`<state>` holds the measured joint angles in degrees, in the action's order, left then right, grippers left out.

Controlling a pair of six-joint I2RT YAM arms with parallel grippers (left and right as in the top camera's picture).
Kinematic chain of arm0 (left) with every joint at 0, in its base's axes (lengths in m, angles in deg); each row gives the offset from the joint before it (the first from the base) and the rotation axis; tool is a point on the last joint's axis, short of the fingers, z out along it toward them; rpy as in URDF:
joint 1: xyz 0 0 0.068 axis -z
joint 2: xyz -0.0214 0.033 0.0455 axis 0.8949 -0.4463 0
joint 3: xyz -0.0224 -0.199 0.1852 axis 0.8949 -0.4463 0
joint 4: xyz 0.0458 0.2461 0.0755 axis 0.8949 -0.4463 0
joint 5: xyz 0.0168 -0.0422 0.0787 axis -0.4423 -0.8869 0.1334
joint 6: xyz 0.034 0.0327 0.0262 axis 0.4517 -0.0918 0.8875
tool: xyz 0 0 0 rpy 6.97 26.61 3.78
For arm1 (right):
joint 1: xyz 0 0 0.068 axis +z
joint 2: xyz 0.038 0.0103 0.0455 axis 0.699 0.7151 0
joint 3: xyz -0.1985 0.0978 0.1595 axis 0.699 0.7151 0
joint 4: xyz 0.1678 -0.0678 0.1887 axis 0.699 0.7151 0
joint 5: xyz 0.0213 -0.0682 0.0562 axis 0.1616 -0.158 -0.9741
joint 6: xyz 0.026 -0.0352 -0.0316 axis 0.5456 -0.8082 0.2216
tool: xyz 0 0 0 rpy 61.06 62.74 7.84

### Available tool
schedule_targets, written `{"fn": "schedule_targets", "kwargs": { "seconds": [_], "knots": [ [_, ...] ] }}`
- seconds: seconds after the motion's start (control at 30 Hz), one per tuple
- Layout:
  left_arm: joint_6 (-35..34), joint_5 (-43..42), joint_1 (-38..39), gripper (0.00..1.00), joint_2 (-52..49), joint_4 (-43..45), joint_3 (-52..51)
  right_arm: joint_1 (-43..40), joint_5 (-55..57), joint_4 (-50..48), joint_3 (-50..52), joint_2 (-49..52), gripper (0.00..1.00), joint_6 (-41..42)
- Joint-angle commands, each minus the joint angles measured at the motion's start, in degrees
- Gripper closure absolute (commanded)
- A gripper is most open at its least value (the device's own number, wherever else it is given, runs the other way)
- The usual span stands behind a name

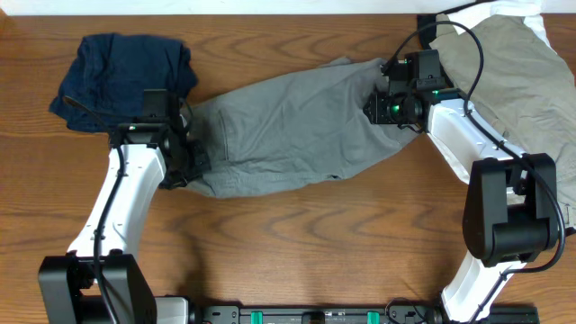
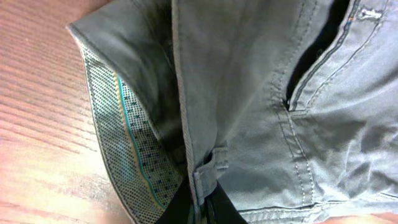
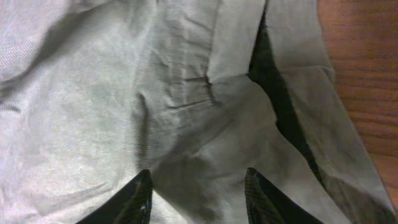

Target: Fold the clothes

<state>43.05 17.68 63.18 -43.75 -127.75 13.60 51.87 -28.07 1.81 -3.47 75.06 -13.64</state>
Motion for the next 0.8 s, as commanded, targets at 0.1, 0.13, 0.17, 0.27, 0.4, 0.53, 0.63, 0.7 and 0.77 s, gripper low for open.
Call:
{"fn": "schedule_targets", "kwargs": {
  "seconds": [0.1, 0.13, 0.17, 0.27, 0.4, 0.53, 0.63, 0.7, 0.77],
  "knots": [
    [-1.42, 0.85, -0.26, 0.63, -3.41, 0.00, -3.72, 0.55, -0.02, 0.35, -0.76, -1.53, 0.37, -0.37],
    [-1.42, 0.85, -0.26, 0.52, -3.96, -0.24, -3.76, 0.55, -0.02, 0.37, -0.76, -1.53, 0.35, -0.39],
    [-1.42, 0.85, -0.26, 0.48, -4.37, -0.50, -3.76, 0.55, -0.02, 0.39, -0.76, -1.53, 0.34, -0.37],
    [-3.04, 0.90, -0.72, 0.41, -4.55, -1.11, -3.76, 0.55, -0.02, 0.44, -0.76, -1.53, 0.32, -0.39],
    [-5.27, 0.87, -3.65, 0.41, -4.48, -0.92, -3.76, 0.52, 0.02, 0.48, -0.76, -1.53, 0.31, -0.42],
    [-5.20, 0.87, -7.45, 0.40, -4.48, -0.96, -3.76, 0.52, 1.03, 0.20, -0.76, -1.53, 0.29, -0.85],
    [-4.50, 0.90, -10.38, 0.35, -4.50, 0.74, -3.76, 0.55, 3.87, -0.33, -0.76, -1.46, 0.26, -1.49],
    [-4.04, 0.87, -11.93, 0.33, -4.52, 2.71, -3.76, 0.59, 4.94, -1.22, -0.76, -1.03, 0.25, -2.47],
    [-3.52, 0.83, -12.72, 0.33, -4.61, 4.74, -3.76, 0.59, 4.90, -2.43, -0.76, -0.17, 0.23, -3.45]
  ]
}}
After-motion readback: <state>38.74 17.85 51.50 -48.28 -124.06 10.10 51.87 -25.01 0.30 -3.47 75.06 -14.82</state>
